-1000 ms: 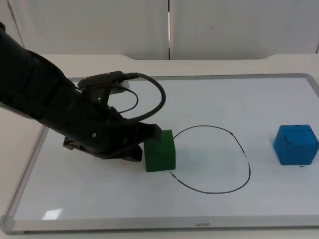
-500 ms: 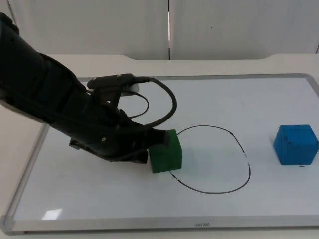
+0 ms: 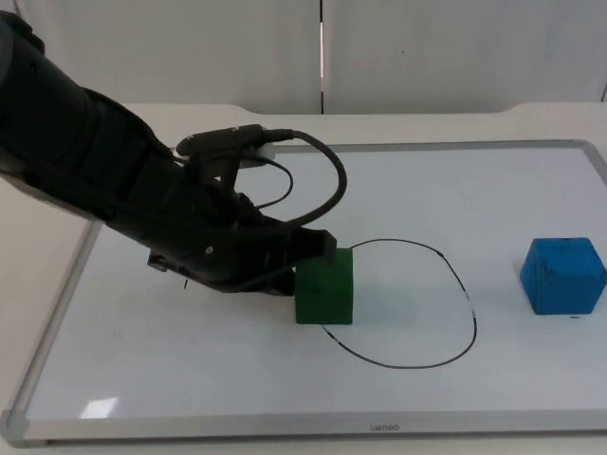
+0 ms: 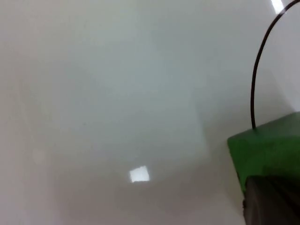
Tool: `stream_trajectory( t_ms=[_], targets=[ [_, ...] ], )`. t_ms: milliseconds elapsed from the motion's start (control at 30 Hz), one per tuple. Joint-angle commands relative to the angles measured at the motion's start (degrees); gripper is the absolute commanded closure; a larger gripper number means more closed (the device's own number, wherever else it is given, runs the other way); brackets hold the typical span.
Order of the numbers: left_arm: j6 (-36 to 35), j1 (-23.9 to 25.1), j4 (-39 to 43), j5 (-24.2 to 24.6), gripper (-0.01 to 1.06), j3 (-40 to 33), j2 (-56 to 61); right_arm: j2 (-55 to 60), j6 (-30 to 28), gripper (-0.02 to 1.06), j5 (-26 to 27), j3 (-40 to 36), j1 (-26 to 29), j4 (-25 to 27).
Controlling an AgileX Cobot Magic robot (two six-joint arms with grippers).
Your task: Push the two cubes into the marked area.
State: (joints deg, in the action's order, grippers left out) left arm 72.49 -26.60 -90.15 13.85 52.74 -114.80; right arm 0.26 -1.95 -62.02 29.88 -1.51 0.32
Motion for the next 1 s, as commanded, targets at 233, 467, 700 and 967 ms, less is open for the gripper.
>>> stream_trajectory(
  t_ms=[233,467,700,967],
  targets=[
    [0.2,-0.2,-1.9,0.9,1.05,0.2,0.0,-0.3,0.0,-0.01,0.2,-0.4,0.3,0.1],
    [0.2,-0.2,-2.2,2.2,1.05,0.2,0.0,-0.3,0.0,-0.01,0.2,-0.4,0.3,0.1],
    [0.7,-2.5,-2.3,1.3,1.05,0.2,0.0,-0.3,0.0,-0.01,0.2,-0.4,0.3,0.1],
    [0.7,-3.0,-2.6,0.2,1.05,0.2,0.0,-0.3,0.0,-0.01,0.2,-0.4,0.3,0.1]
  ],
)
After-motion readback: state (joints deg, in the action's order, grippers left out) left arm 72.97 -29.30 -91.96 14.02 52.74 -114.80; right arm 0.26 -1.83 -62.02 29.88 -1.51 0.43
